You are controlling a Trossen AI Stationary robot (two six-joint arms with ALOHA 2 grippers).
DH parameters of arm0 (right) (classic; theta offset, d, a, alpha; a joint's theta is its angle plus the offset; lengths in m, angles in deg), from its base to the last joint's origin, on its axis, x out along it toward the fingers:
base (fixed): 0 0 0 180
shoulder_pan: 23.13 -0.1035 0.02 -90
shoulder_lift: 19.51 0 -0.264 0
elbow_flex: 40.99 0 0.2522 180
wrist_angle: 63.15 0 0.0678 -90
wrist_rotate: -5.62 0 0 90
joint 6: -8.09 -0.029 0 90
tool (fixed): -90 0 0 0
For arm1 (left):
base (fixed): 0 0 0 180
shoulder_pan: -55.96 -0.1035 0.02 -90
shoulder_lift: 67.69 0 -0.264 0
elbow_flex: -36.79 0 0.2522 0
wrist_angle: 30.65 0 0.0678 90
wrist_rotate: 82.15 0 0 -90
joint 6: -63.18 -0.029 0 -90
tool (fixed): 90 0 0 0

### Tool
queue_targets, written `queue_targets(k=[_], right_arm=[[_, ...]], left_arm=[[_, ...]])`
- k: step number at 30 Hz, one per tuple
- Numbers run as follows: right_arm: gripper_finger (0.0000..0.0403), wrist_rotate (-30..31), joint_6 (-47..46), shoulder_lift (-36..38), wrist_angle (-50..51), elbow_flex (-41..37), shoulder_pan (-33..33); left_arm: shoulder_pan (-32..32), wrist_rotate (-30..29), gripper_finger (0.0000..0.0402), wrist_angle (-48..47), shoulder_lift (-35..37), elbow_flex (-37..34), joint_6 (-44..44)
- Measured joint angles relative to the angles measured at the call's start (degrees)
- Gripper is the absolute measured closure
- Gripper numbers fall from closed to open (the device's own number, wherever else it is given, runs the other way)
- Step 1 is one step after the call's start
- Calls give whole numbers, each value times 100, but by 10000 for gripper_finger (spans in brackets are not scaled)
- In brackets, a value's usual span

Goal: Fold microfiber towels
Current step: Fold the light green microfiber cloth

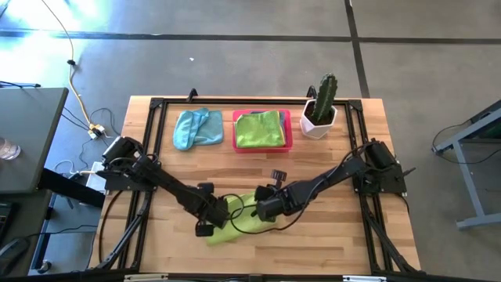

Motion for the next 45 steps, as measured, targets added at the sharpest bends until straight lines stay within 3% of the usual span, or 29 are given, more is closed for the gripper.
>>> queue_targets(k=[18, 30, 33, 36, 41, 45], right_arm=[[403, -318, -174, 0, 242, 6, 32], [401, -468, -590, 0, 514, 6, 32], [378, -468, -432, 0, 506, 6, 32], [331, -469, -412, 0, 520, 6, 32], [255, -708, -422, 0, 771, 92, 34], [233, -957, -808, 0, 780, 216, 32]], left_arm=[[-182, -305, 401, -63, 54, 4, -519], [-264, -1027, 401, -53, 52, 4, -728], [-264, -1145, 400, -4, 48, 4, -730], [-264, -1378, 390, -4, 45, 4, -730], [-264, -1533, 343, -44, 45, 4, -778], [-264, -1537, 300, -148, 45, 4, -797]])
